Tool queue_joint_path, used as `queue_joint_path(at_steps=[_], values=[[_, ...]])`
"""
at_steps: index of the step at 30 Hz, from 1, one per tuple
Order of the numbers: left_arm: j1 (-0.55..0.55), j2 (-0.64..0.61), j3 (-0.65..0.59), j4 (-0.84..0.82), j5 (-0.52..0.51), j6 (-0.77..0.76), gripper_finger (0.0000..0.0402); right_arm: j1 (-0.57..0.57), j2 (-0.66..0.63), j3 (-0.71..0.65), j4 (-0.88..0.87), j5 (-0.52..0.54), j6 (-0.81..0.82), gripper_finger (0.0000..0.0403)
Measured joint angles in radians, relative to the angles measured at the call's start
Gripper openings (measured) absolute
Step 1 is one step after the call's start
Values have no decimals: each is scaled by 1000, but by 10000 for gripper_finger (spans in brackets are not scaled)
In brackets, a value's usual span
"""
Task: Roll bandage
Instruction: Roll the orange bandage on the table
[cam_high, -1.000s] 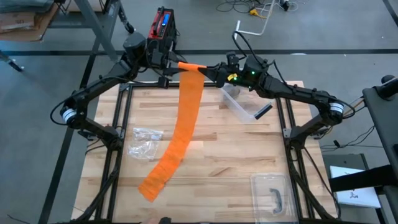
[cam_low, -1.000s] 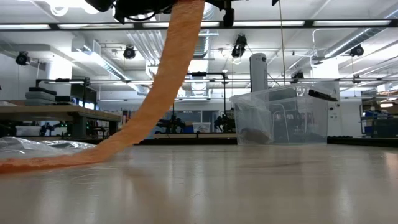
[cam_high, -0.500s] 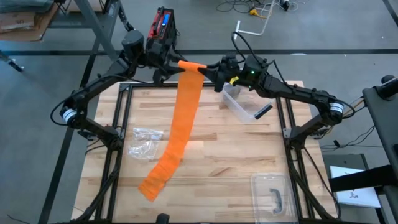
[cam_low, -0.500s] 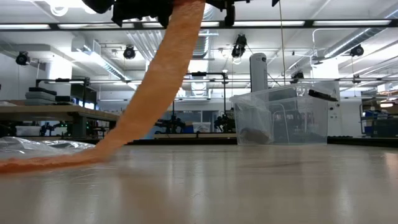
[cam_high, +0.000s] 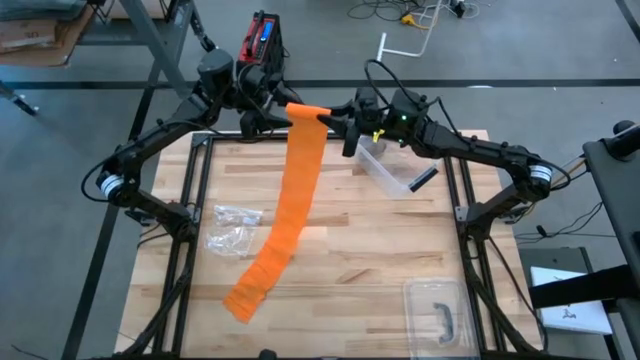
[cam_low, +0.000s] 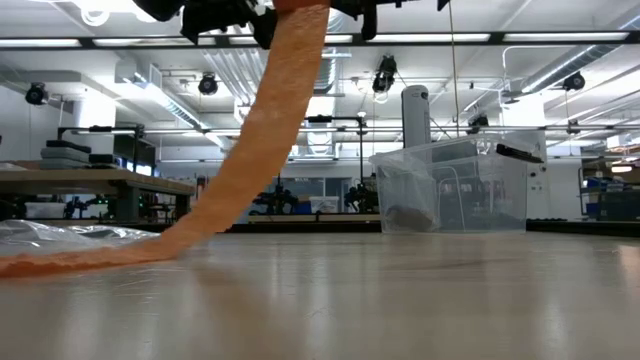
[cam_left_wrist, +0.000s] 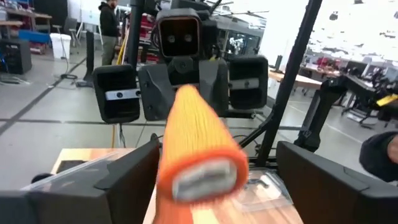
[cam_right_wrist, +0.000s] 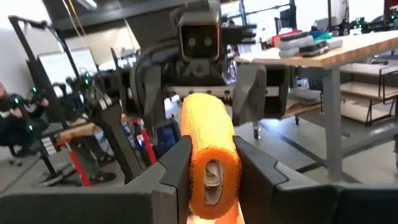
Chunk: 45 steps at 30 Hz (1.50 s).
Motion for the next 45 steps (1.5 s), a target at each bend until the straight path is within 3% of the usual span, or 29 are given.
queue_joint_path(at_steps=[7,19,33,37,45], values=[[-2,0,0,0,-18,-37,311,0,1,0,-18,0,-30,93],[-15,23,0,16,-32,12,235,2,1,0,-16,-35,-19,93],[-24,64,0,99,-5,-18,235,2,1,-1,-17,-36,-16,91],[-25,66,0,99,0,-29,202,2,1,0,-19,-34,-16,91],[-24,67,0,99,-3,47,90,1,1,-1,-21,-34,88,91]])
